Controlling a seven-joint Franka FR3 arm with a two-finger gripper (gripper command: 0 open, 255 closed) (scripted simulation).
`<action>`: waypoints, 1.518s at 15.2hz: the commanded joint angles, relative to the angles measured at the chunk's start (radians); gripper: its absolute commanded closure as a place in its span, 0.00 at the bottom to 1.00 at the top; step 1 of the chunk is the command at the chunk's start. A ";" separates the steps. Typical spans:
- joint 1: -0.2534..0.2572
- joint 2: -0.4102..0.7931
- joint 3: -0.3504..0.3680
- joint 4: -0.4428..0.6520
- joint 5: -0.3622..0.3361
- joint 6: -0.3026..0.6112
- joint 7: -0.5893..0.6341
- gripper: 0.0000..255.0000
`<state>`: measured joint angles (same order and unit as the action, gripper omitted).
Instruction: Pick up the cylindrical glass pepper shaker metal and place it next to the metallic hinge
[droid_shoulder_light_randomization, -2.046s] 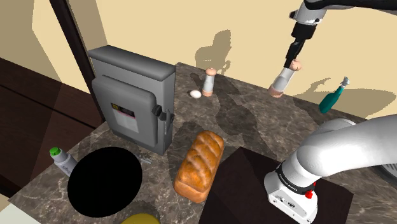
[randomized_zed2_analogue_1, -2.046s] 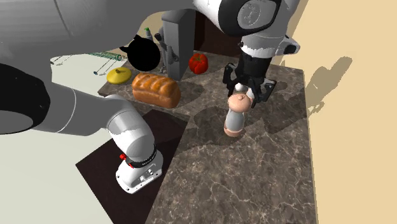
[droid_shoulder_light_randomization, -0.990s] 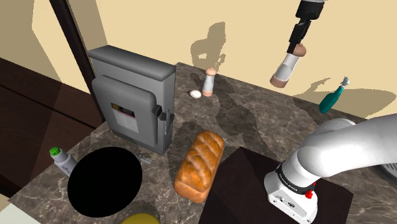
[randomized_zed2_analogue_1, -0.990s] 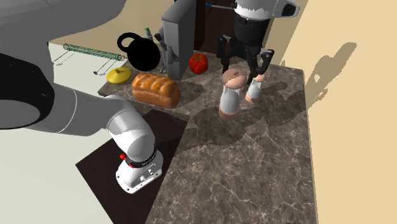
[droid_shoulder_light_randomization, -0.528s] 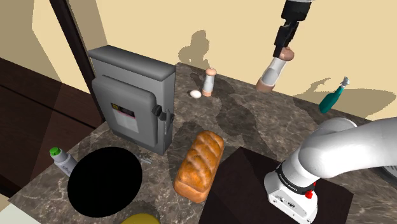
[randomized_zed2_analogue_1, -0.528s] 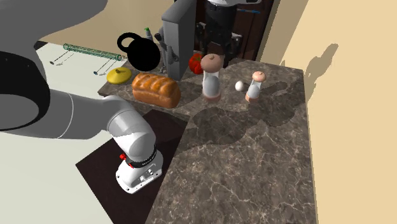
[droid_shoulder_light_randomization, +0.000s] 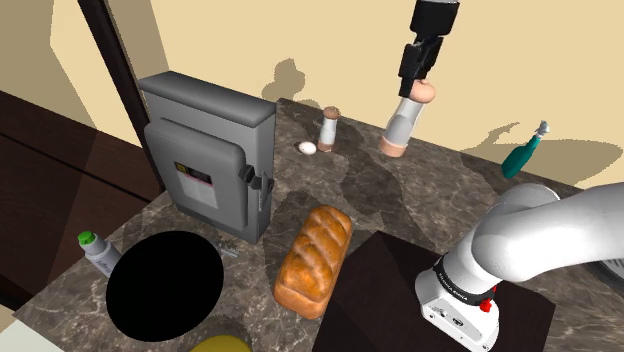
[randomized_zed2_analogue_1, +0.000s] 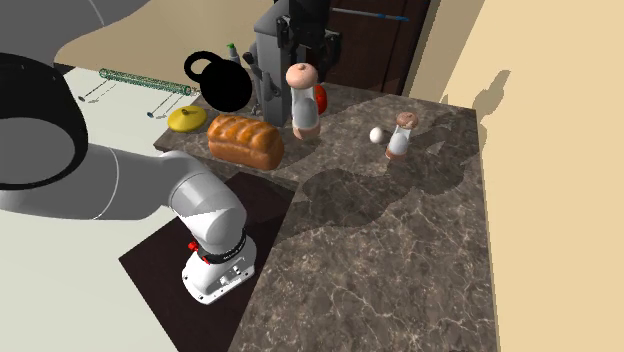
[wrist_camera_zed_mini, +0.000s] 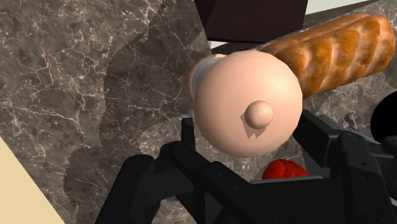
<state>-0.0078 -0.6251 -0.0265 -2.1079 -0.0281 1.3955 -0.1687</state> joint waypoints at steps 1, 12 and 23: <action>0.015 0.005 0.044 0.003 0.030 0.002 0.054 1.00; 0.082 0.143 0.261 0.123 0.152 0.033 0.324 1.00; 0.138 0.412 0.479 0.381 0.161 0.061 0.613 1.00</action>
<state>0.1231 -0.2411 0.4301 -1.7550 0.1360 1.4551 0.4116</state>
